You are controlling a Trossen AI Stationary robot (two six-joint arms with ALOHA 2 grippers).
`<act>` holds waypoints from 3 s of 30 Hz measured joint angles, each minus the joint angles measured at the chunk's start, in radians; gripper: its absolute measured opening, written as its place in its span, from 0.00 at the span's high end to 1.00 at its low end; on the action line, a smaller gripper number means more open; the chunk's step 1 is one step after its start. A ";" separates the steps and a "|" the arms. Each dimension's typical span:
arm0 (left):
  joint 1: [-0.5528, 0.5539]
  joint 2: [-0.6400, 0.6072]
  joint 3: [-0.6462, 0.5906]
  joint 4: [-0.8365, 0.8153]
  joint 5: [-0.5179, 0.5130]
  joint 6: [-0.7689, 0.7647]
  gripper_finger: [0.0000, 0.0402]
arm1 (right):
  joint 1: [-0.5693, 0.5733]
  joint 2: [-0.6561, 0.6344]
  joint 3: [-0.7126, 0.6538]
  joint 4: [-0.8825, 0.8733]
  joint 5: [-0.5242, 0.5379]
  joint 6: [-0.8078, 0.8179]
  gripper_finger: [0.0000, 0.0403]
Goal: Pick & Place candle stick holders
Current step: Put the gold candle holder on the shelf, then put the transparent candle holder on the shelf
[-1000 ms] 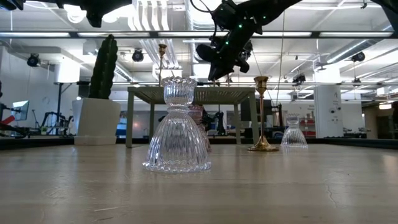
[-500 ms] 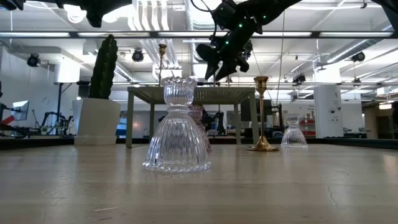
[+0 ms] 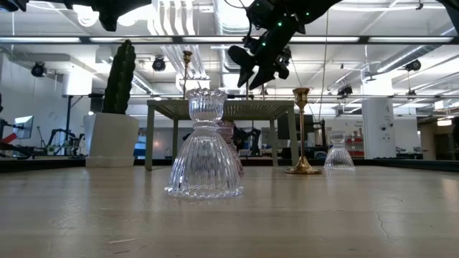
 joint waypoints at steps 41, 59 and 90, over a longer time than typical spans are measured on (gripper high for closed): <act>0.000 -0.045 0.000 -0.031 0.032 -0.054 0.69 | 0.448 -0.520 -0.321 -0.385 0.075 0.191 0.64; 0.000 -0.045 0.000 -0.042 0.051 -0.087 0.69 | 0.632 -0.849 -0.677 -0.508 0.223 0.495 0.72; 0.000 -0.030 0.000 -0.055 0.046 -0.021 0.69 | 0.648 -0.827 -1.200 0.050 0.511 0.813 0.67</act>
